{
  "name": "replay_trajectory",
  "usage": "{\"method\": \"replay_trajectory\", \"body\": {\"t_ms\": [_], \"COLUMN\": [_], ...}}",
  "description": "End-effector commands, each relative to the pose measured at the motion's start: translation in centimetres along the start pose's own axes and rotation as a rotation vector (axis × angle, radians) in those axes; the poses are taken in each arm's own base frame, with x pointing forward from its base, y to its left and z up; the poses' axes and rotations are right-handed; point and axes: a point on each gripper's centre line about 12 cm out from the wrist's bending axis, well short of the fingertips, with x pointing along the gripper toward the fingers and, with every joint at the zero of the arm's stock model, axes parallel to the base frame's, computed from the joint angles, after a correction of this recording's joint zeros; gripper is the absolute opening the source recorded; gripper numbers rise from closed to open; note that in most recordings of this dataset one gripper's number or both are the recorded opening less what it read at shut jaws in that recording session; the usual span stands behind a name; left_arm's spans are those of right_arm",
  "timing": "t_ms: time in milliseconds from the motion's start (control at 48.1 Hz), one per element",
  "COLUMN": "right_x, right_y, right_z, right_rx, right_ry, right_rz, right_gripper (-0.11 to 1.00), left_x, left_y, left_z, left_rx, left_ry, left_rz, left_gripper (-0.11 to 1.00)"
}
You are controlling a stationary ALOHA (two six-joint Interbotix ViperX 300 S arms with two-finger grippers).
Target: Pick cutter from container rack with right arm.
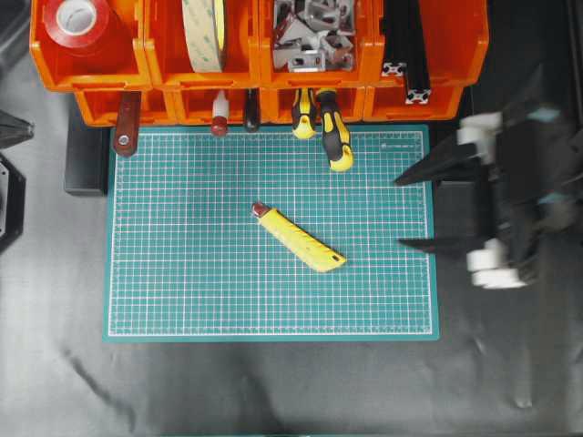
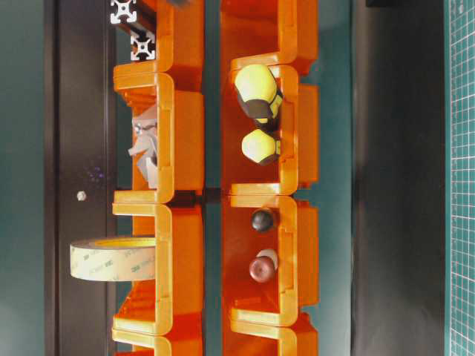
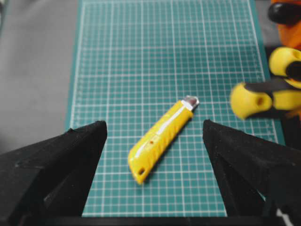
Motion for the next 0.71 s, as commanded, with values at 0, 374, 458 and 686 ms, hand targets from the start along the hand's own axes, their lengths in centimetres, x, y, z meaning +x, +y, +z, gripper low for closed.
{"method": "replay_trajectory", "body": {"t_ms": [0, 374, 458, 686], "right_x": [-2.3, -6.8, -7.2, -8.1], "right_y": [-0.6, -2.6, -2.9, -3.9], "right_z": [0.6, -1.1, -1.0, -0.9], "right_rx": [0.027, 0.069, 0.079, 0.102], "right_ry": [-0.077, -0.195, -0.209, -0.24], "right_rz": [0.017, 0.025, 0.017, -0.015], "right_gripper": [0.79, 0.77, 0.77, 0.77], "left_x": [0.0, -0.7, -0.9, -1.5], "left_y": [-0.1, -0.2, -0.2, -0.2], "left_z": [1.0, 0.4, 0.3, 0.4], "left_rx": [0.0, 0.001, 0.001, 0.001], "left_ry": [-0.017, 0.034, 0.036, 0.027], "left_rz": [-0.001, -0.011, -0.01, -0.015], "left_gripper": [0.01, 0.01, 0.01, 0.01]}}
